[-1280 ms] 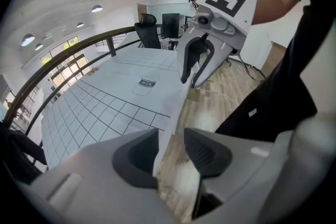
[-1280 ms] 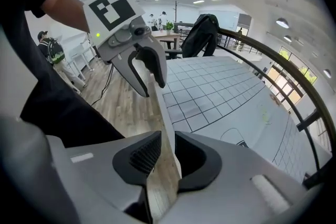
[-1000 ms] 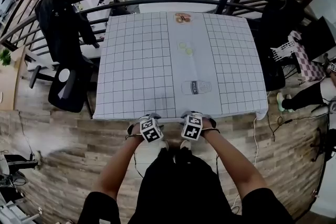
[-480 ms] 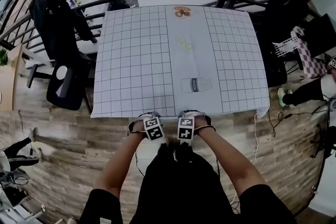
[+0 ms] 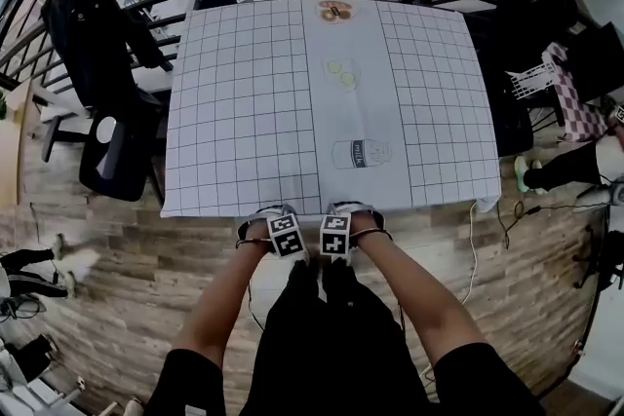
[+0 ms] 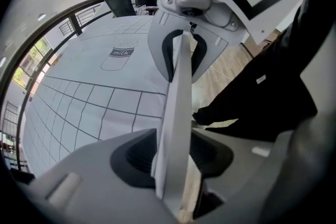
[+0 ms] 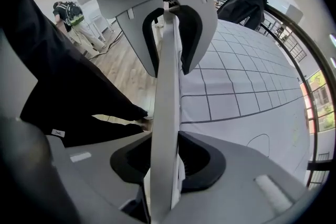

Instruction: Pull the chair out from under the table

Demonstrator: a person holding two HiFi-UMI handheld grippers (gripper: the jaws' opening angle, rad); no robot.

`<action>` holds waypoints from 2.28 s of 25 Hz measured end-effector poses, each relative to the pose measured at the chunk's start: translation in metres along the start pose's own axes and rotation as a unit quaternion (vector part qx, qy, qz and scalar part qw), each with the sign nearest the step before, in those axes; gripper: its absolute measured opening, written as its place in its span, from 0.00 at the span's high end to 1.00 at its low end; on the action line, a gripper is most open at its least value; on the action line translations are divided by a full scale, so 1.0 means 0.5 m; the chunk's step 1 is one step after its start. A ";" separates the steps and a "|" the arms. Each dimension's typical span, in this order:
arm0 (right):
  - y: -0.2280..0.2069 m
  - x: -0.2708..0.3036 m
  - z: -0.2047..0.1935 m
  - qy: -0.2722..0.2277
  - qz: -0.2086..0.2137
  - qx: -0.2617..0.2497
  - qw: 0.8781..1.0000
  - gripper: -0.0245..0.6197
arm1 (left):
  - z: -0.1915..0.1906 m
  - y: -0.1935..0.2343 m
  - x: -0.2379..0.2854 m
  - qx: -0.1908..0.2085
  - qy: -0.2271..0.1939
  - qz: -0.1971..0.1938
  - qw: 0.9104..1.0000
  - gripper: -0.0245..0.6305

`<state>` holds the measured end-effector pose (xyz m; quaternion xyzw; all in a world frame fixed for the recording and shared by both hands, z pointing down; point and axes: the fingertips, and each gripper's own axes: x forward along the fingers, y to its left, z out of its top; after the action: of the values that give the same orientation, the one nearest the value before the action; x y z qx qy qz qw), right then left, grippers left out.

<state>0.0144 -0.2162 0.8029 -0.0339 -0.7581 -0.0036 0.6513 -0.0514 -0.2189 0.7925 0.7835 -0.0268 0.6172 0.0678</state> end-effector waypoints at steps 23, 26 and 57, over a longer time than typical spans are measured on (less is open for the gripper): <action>0.007 0.044 0.010 -0.004 0.010 0.010 1.000 0.77 | 0.033 -0.008 0.064 0.048 0.015 -0.006 0.999 0.80; 0.004 0.045 0.016 -0.010 0.009 0.014 1.000 0.78 | 0.030 -0.007 0.065 0.045 0.016 -0.011 0.999 0.80; 0.096 0.037 0.010 -0.013 -0.021 0.005 1.000 0.85 | 0.029 -0.115 0.064 0.020 0.011 0.000 1.000 0.83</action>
<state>0.0092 -0.1670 0.8187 -0.0145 -0.7671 -0.0131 0.6412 -0.0228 -0.1628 0.8162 0.7780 -0.0135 0.6259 0.0525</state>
